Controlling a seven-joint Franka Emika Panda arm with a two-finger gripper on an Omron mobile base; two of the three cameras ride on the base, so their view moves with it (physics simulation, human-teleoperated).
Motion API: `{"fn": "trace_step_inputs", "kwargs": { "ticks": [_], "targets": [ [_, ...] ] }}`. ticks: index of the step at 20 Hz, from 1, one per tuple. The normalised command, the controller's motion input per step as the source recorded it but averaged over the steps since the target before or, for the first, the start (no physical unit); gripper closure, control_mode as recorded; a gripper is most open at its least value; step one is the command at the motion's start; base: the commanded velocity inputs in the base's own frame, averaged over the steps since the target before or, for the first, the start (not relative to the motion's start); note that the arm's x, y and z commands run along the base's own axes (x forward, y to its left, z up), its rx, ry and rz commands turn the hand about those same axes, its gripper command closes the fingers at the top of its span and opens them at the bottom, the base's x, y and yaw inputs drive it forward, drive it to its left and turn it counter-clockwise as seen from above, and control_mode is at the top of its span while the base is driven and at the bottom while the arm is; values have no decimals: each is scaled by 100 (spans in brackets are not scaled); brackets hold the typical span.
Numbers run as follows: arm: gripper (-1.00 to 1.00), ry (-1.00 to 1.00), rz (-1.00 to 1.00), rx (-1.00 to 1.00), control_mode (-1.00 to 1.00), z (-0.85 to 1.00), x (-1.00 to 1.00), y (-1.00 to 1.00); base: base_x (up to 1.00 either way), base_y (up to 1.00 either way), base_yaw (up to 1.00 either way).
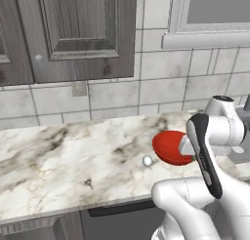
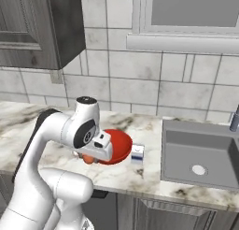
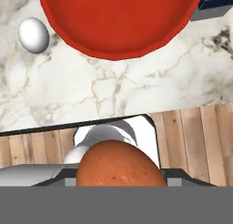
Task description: Gather the eggs and milk located in the vicinity of the sink area and place them right next to the bowl.
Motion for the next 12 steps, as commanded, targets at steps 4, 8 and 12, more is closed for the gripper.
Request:
{"fn": "trace_step_inputs", "kwargs": {
  "ticks": [4, 8, 12],
  "targets": [
    [100, -23, 26, 15, -100, -8, -12, -99, 0, 0, 0],
    [100, -42, 34, 20, -100, -20, 2, -98, 0, 0, 0],
    [100, -44, 29, 17, -100, -33, 19, -76, 0, 0, 0]
  ]
}}
